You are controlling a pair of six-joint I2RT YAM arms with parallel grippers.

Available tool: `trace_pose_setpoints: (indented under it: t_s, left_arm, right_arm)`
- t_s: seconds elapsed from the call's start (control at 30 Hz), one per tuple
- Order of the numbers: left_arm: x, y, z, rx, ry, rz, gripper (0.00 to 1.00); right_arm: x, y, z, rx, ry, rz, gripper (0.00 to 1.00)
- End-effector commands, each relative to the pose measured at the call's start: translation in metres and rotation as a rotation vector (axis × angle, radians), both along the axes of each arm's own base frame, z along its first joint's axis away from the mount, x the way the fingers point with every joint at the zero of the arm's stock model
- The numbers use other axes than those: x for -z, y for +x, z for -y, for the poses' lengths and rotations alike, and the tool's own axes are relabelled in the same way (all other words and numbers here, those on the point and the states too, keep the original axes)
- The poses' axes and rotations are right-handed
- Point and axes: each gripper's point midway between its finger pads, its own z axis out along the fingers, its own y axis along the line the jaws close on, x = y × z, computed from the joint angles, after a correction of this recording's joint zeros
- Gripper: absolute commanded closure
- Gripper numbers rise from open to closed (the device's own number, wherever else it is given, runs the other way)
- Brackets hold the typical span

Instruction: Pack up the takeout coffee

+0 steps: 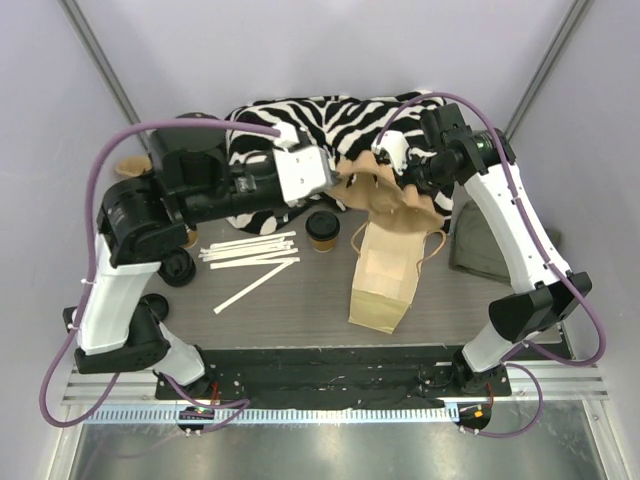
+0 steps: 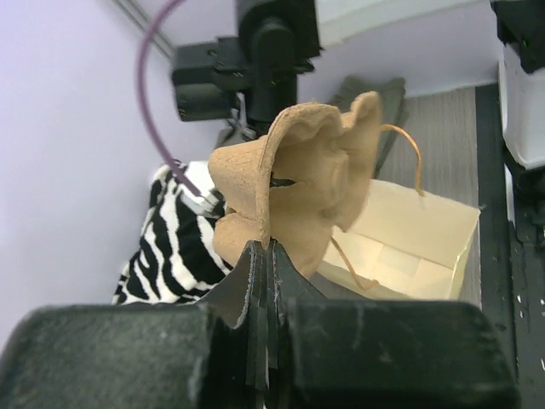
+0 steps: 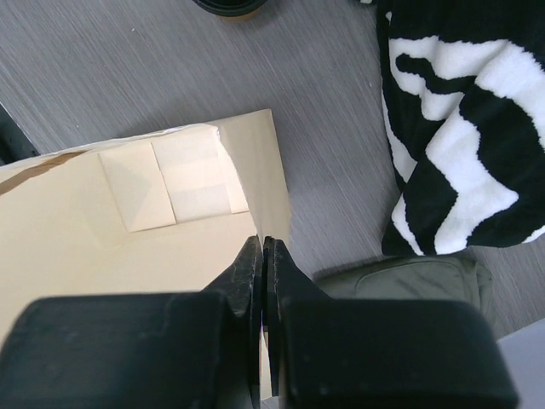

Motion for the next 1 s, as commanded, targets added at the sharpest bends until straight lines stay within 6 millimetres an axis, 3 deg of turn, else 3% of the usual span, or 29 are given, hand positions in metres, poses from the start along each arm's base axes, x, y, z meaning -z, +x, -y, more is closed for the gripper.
trace_pose_setpoints:
  t_s: [0.0, 0.17, 0.4, 0.6, 0.8, 0.97]
  left_arm:
    - [0.013, 0.011, 0.000, -0.071, 0.053, 0.024, 1.00]
    - [0.024, 0.017, -0.011, -0.150, 0.100, 0.002, 1.00]
    - [0.069, 0.010, -0.017, -0.123, 0.325, 0.038, 1.00]
    - [0.069, 0.001, -0.007, -0.087, 0.352, 0.104, 1.00]
    - [0.089, -0.019, 0.009, -0.010, 0.482, 0.208, 1.00]
    - [0.066, -0.015, 0.012, -0.046, 0.465, 0.336, 1.00]
  right_arm:
    - [-0.023, -0.001, -0.003, 0.004, 0.029, 0.058, 0.99]
    - [-0.029, -0.010, -0.005, -0.025, 0.041, 0.072, 0.99]
    - [-0.039, -0.020, -0.014, -0.030, 0.054, 0.094, 0.99]
    - [-0.044, -0.025, -0.024, -0.013, 0.063, 0.092, 0.99]
    - [-0.051, -0.023, -0.029, 0.031, 0.040, 0.121, 0.99]
    - [-0.054, -0.023, -0.029, 0.063, 0.016, 0.155, 0.99]
